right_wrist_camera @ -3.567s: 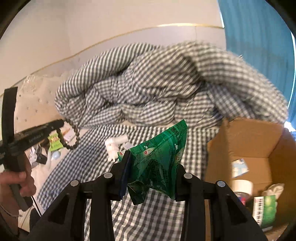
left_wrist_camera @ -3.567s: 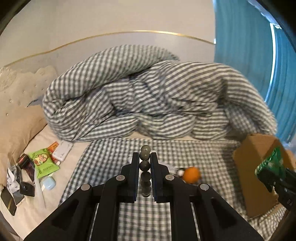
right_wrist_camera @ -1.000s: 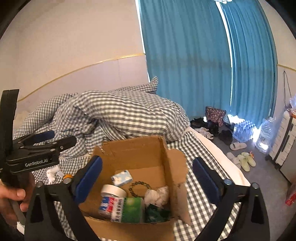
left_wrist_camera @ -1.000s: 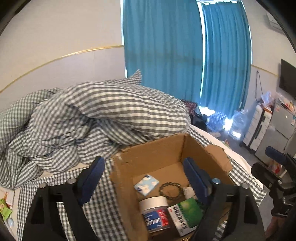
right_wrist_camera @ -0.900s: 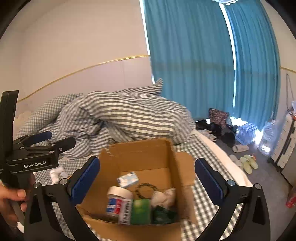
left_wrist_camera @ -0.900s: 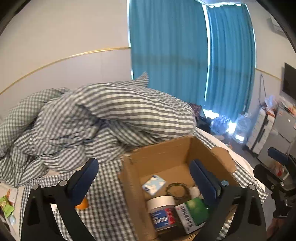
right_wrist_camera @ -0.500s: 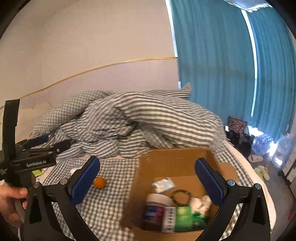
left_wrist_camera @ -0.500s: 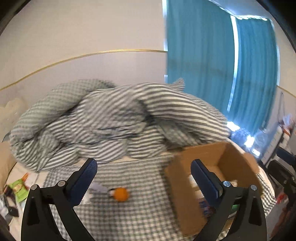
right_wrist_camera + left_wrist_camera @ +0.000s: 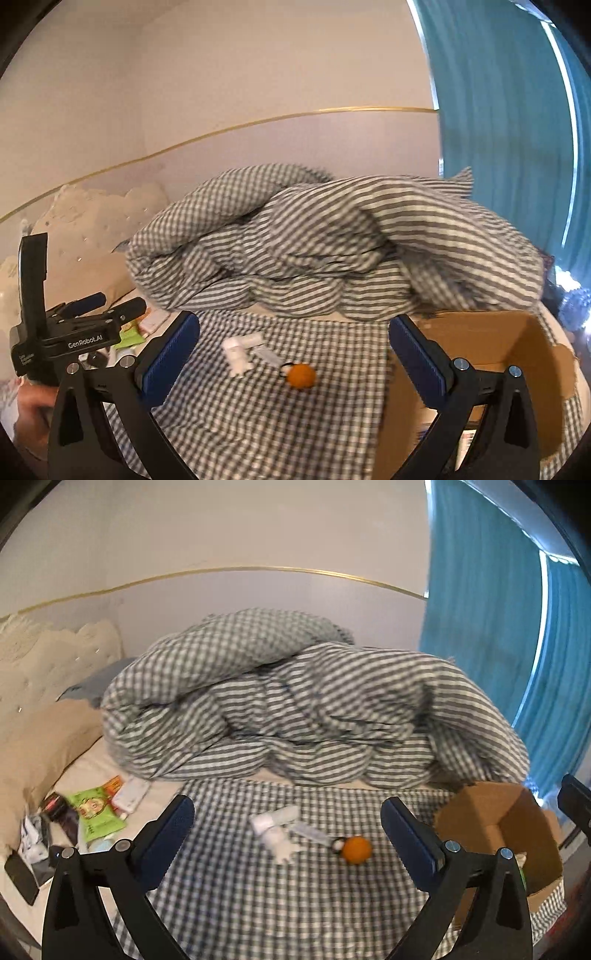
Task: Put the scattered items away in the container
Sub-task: 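Move both grippers back over the orange and white toy on the bed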
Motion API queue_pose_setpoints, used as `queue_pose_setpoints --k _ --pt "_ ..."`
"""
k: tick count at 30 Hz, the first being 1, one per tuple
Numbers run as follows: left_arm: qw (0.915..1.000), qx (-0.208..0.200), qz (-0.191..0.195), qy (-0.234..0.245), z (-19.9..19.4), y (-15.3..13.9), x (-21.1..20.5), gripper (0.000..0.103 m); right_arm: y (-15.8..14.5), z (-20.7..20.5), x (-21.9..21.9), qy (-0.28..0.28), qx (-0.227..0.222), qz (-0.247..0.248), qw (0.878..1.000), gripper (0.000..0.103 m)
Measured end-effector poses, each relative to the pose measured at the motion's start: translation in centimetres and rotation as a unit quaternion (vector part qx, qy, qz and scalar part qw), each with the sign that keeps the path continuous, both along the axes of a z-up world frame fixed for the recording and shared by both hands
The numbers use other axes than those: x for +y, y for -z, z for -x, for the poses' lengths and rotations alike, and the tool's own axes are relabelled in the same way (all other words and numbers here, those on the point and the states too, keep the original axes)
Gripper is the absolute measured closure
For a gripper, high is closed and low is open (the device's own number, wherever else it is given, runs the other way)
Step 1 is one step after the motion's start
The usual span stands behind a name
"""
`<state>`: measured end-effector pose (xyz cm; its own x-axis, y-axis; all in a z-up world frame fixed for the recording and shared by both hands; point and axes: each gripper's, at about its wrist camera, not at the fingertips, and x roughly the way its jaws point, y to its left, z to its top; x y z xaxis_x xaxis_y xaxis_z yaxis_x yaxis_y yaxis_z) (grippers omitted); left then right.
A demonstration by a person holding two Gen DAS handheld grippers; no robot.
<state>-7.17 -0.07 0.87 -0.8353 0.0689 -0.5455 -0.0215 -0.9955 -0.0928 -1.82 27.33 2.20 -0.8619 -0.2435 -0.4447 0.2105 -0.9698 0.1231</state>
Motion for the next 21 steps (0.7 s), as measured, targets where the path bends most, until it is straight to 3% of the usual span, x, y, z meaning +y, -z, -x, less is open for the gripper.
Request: queue_pose_setpoints --k 9,21 --pt "0.9983 -0.035 -0.022 -0.042 2.3 4.2 -4.8 0.0 3.2 2.8 -4.1 -0.022 -0.025 -0.024 0.999 0.0" --pt "0.993 -0.101 -0.016 -0.059 8.1 12.8 -4.7 0.0 11.2 9.6 -3.2 -0.006 -0.094 -0.022 0.995 0.0"
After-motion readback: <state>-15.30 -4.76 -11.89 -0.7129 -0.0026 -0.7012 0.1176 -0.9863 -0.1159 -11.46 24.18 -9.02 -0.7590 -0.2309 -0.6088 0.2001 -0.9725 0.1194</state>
